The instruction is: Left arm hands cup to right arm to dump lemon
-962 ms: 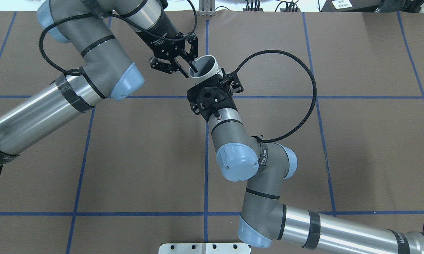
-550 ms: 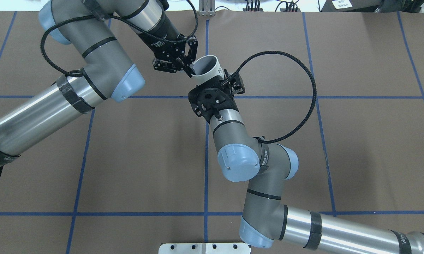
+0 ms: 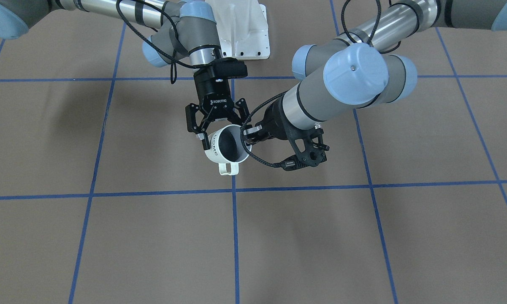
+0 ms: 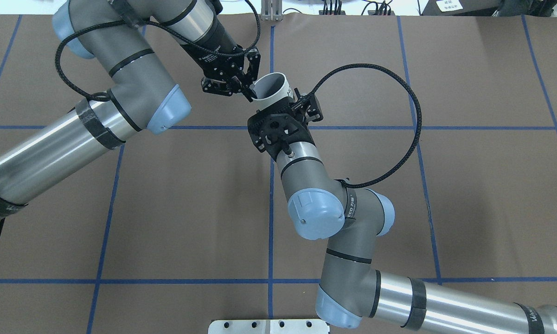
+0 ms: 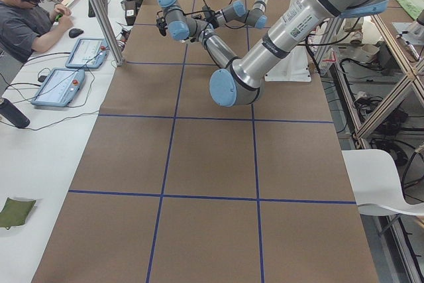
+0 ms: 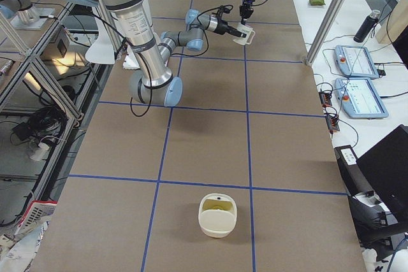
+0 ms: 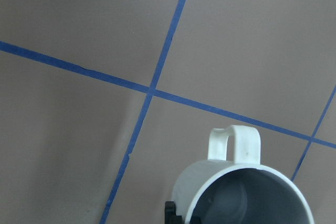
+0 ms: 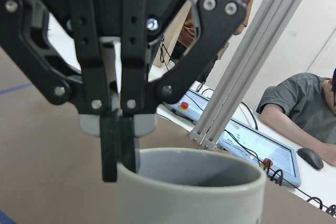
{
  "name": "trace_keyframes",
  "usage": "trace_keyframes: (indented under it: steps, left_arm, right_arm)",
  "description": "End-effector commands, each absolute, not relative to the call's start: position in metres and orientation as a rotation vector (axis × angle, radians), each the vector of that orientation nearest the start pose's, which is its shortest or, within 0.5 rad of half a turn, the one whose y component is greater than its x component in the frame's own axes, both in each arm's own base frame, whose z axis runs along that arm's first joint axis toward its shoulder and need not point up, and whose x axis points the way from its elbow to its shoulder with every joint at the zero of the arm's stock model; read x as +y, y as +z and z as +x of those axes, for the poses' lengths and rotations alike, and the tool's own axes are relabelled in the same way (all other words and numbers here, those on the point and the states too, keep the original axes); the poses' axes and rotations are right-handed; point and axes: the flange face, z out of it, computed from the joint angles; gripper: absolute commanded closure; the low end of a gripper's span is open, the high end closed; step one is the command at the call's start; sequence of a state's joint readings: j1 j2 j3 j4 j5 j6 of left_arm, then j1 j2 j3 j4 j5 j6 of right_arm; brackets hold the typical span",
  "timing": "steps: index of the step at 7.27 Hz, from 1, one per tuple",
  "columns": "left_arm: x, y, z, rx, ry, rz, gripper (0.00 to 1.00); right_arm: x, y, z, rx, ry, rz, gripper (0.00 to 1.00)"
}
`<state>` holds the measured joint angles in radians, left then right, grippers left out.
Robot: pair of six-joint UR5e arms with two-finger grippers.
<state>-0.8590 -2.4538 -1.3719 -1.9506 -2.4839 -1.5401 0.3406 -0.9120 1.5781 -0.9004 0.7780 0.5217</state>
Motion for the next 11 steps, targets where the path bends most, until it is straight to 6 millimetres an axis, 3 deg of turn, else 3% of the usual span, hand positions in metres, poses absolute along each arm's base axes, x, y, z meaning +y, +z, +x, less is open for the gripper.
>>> trace_keyframes:
  steps: [1,5,7,8,10,11]
  left_arm:
    - [-0.594,0.131,0.44,1.231,-0.23,-0.317,1.0]
    - [-0.604,0.149,0.448,1.227,-0.239,-0.303,1.0]
    - [-0.609,0.154,0.448,1.216,-0.259,-0.276,1.0]
    - [-0.612,0.156,0.444,1.214,-0.246,-0.261,1.0]
    - [-0.62,0.161,0.437,1.208,-0.243,-0.214,1.0]
    - [-0.63,0.161,0.42,1.21,-0.255,-0.202,1.0]
  right_arm:
    - [-0.401,0.171,-0.547,-0.559,-0.061,1.307,0.0]
    - [-0.351,0.144,-0.518,-0.672,-0.066,1.321,0.0]
    - [-0.356,0.142,-0.509,-0.669,-0.073,1.304,0.01]
    - [-0.379,0.148,-0.501,-0.674,-0.115,1.249,0.01]
    - [-0.45,0.162,-0.456,-0.756,-0.16,1.059,0.01]
    - [-0.474,0.17,-0.435,-0.757,-0.19,0.972,0.01]
